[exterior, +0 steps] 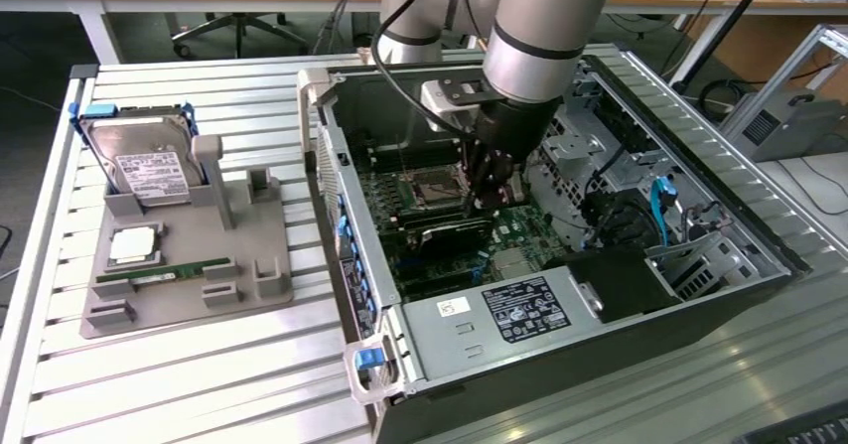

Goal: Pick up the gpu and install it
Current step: 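Press down on the gpu until it lock into place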

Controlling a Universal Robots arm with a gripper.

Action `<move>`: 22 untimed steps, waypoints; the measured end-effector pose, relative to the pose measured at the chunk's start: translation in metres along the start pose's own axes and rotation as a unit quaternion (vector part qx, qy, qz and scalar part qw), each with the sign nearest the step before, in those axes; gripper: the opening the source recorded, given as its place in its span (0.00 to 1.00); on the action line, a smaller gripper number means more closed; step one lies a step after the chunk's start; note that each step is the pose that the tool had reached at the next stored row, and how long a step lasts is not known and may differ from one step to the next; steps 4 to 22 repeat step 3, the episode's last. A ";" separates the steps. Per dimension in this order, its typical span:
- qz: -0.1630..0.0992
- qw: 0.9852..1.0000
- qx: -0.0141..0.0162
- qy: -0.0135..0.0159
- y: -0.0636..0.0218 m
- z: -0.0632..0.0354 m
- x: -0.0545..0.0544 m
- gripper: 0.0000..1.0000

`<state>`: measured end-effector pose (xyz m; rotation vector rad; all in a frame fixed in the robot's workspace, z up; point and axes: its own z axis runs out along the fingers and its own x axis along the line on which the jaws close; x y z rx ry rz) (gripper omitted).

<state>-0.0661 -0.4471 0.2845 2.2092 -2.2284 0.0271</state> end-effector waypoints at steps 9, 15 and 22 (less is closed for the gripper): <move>0.000 1.000 0.000 0.000 0.0000 0.0000 0.000 0.10; 0.000 1.000 0.000 0.000 0.0000 0.0000 0.000 0.10; 0.000 1.000 0.000 0.000 0.0000 0.0000 0.000 0.10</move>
